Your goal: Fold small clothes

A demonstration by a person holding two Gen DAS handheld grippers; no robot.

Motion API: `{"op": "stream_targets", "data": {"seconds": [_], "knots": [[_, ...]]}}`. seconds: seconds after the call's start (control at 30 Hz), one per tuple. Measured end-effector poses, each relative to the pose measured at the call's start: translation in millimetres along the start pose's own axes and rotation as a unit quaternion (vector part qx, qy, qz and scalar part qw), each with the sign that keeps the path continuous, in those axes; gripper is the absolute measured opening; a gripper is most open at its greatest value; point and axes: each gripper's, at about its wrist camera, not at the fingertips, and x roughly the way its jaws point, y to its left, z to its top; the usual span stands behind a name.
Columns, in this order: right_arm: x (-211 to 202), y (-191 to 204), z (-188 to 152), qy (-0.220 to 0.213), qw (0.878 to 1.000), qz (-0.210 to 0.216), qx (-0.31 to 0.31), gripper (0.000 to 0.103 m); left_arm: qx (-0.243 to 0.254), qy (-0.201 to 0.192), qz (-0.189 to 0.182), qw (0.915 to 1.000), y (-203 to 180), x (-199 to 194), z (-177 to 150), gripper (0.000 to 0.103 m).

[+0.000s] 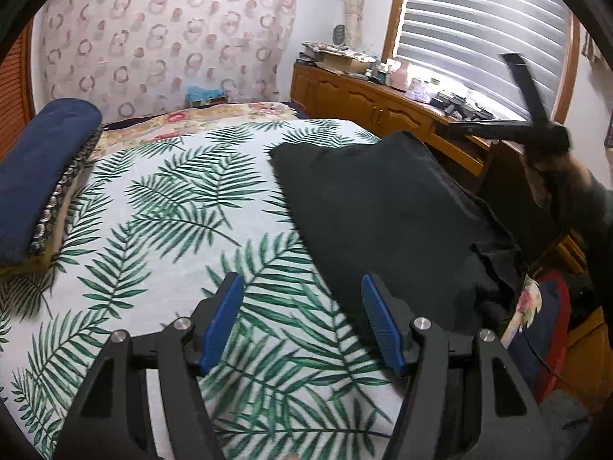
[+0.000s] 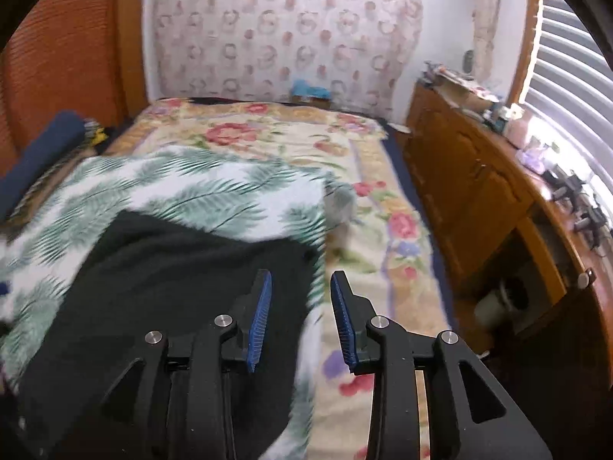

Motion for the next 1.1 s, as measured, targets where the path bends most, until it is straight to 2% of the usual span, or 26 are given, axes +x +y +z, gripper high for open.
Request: {"op": "stream_targets", "data": {"seconds": [0.17, 0.3, 0.5, 0.73, 0.8, 0.87, 0.93, 1.0, 1.1], "knots": [[-44.4, 26.6, -39.1, -0.001, 0.999, 0.032, -0.011, 0.045, 0.017, 0.011, -0.015, 0.9997, -19.2, 3.7, -3.7, 0.063], [-57.9, 55.4, -74.1, 0.016, 0.998, 0.065, -0.012, 0.045, 0.037, 0.024, -0.019, 0.9988, -34.5, 7.8, -6.1, 0.063], [-38.4, 89.7, -93.7, 0.04, 0.993, 0.111, -0.016, 0.045, 0.057, 0.046, -0.029, 0.9969, -46.3, 9.9, -9.9, 0.063], [-17.3, 97.0, -105.1, 0.081, 0.99, 0.116, -0.024, 0.045, 0.056, 0.06, -0.03, 0.9962, -47.7, 12.3, -17.5, 0.063], [-20.2, 93.6, -110.1, 0.084, 0.988, 0.124, -0.023, 0.034, 0.057, 0.061, -0.03, 0.9961, -49.3, 12.4, -18.8, 0.063], [-26.9, 89.3, -115.0, 0.083, 0.988, 0.13, -0.025, 0.006, 0.059, 0.062, -0.031, 0.9959, -50.5, 12.5, -19.3, 0.063], [-35.2, 82.0, -118.7, 0.08, 0.987, 0.14, -0.021, 0.003, 0.059, 0.064, -0.032, 0.9957, -51.3, 12.4, -20.0, 0.063], [-47.1, 72.6, -122.3, 0.077, 0.99, 0.115, -0.011, 0.003, 0.059, 0.067, -0.034, 0.9954, -51.6, 12.8, -20.5, 0.063], [-67.7, 63.5, -129.2, 0.078, 0.991, 0.104, -0.021, 0.002, 0.059, 0.072, -0.041, 0.9948, -54.1, 14.1, -22.0, 0.064]]}}
